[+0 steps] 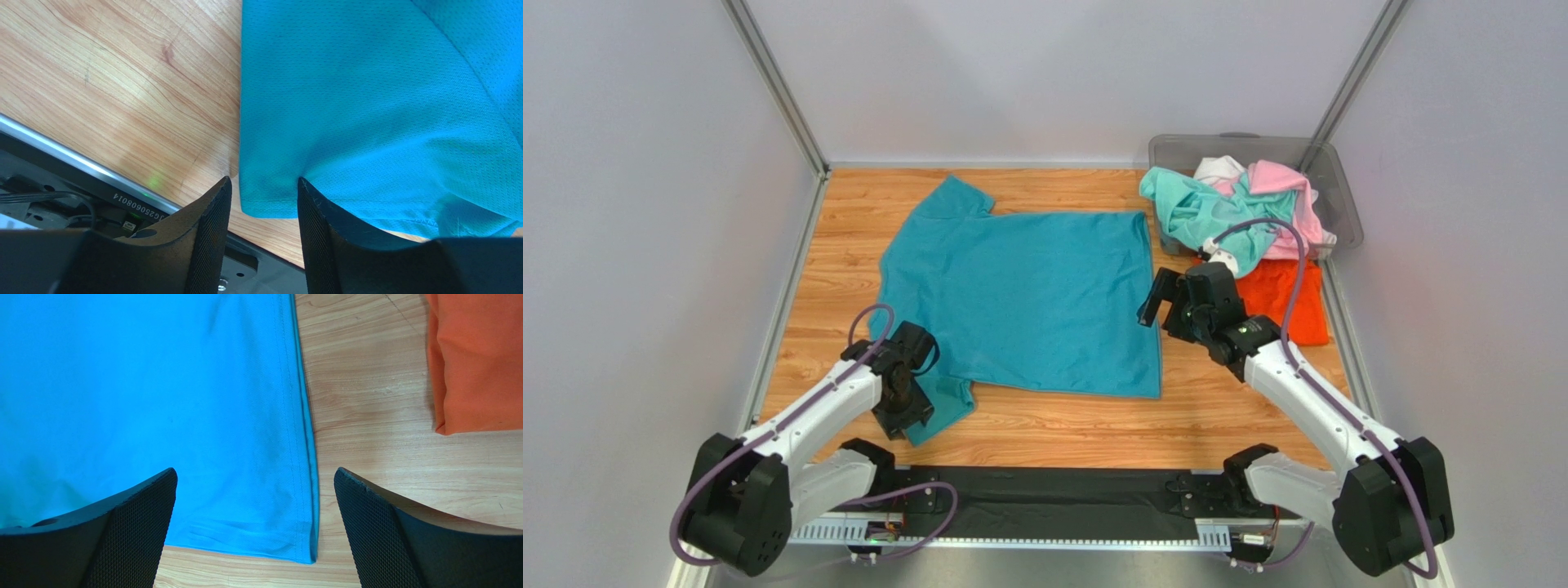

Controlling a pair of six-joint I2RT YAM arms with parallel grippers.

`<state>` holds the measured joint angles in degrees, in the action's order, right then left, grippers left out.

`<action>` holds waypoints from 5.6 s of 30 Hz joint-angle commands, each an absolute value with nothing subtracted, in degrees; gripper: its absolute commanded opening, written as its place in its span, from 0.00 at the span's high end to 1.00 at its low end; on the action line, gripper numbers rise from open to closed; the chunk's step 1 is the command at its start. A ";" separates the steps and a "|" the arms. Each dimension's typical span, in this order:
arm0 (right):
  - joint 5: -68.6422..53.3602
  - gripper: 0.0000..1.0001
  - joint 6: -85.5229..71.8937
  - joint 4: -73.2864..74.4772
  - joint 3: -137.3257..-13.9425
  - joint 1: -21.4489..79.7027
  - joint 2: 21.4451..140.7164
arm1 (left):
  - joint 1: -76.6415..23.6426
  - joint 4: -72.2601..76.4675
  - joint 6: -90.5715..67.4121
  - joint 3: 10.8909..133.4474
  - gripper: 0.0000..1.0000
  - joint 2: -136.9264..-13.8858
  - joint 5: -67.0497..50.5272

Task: Fold and stack the t-shirts
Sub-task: Fold the tshirt

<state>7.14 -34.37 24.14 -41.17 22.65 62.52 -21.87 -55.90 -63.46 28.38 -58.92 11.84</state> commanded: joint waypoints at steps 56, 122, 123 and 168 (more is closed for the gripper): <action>5.19 0.00 -31.11 25.58 -38.85 16.44 54.58 | -30.06 -49.08 -76.65 35.96 0.43 -76.63 12.41; 7.03 0.94 -42.01 28.39 -25.05 33.75 60.21 | -33.57 -64.69 -72.42 29.00 1.00 -29.80 18.73; 6.68 1.00 -42.19 29.35 -24.96 33.75 59.34 | -33.57 -65.21 -72.60 29.18 1.00 -28.84 18.46; 2.12 1.00 -32.79 30.50 -48.07 22.51 66.88 | -19.88 -41.58 -51.60 51.94 1.00 -59.66 16.26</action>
<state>5.76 -35.86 36.56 -45.19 24.32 65.10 -22.26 -46.92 -56.05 48.84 -57.04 18.59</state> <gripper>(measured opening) 0.007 0.007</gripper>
